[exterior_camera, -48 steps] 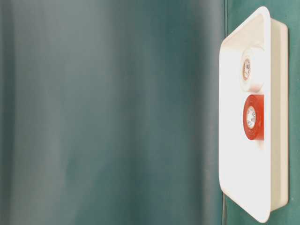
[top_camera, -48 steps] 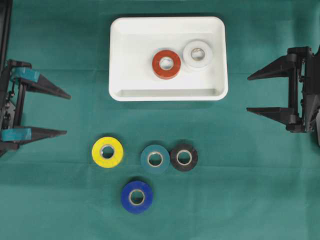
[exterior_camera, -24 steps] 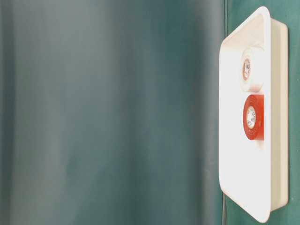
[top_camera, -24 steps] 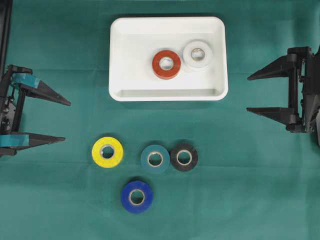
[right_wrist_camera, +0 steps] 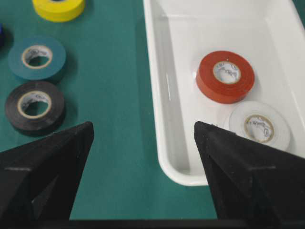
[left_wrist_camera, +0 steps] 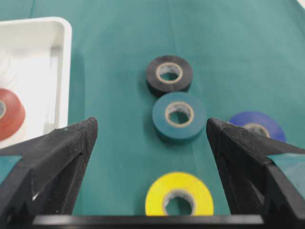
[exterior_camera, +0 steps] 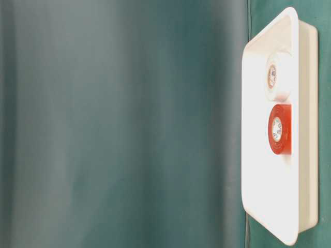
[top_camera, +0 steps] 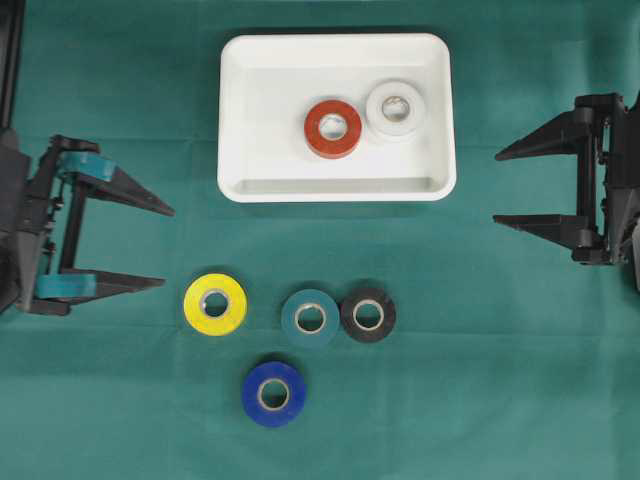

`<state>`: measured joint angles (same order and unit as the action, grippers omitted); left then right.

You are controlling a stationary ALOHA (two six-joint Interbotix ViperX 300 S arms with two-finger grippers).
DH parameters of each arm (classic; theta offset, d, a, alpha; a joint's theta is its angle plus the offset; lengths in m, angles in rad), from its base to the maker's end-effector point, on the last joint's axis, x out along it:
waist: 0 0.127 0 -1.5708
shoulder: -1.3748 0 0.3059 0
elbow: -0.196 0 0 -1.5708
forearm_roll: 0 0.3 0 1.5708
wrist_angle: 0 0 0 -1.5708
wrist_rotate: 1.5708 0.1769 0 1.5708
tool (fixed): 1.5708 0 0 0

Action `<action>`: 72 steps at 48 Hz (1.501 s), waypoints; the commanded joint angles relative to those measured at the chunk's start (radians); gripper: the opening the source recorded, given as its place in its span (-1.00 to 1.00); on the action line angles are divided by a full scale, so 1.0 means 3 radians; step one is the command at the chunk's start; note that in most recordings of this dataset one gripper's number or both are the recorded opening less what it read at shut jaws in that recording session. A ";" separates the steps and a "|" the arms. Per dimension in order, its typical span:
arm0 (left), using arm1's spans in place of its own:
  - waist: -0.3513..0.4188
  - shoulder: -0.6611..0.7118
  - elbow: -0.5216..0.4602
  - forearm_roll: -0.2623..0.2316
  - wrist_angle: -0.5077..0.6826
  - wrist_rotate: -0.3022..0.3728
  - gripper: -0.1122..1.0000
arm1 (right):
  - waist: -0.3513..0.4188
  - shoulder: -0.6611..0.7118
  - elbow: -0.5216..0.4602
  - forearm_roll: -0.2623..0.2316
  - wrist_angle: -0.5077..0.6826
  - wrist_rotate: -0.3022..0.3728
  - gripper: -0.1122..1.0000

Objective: Pick up the tape from a random location and place it into the white case.
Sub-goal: 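Move the open left gripper toward the yellow tape roll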

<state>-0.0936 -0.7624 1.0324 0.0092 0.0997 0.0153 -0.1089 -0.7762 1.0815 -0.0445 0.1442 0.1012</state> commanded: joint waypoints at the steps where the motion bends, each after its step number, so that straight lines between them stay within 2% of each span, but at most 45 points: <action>1: -0.0010 0.0138 -0.0169 -0.0010 -0.0056 0.0005 0.89 | 0.0005 -0.0005 -0.0056 0.0005 -0.0031 -0.0005 0.73; 14: -0.0010 0.0348 -0.0389 -0.0010 0.0174 0.0005 0.88 | 0.0005 -0.0005 -0.0077 0.0005 -0.0020 -0.0005 0.73; 25: -0.0010 0.0450 -0.0721 -0.0010 0.0931 0.0000 0.88 | 0.0005 -0.0005 -0.0097 0.0000 -0.0015 -0.0015 0.73; 44: -0.0010 0.0946 -0.1258 -0.0010 0.2010 -0.0010 0.88 | 0.0005 -0.0005 -0.0107 -0.0005 0.0026 -0.0015 0.73; 72: -0.0010 0.1018 -0.1319 -0.0005 0.2122 -0.0010 0.88 | 0.0005 -0.0005 -0.0107 -0.0010 0.0020 -0.0015 0.73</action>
<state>-0.0936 -0.4479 0.6565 0.0077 0.7394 0.0138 -0.1089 -0.7762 1.0769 -0.0460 0.1549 0.0982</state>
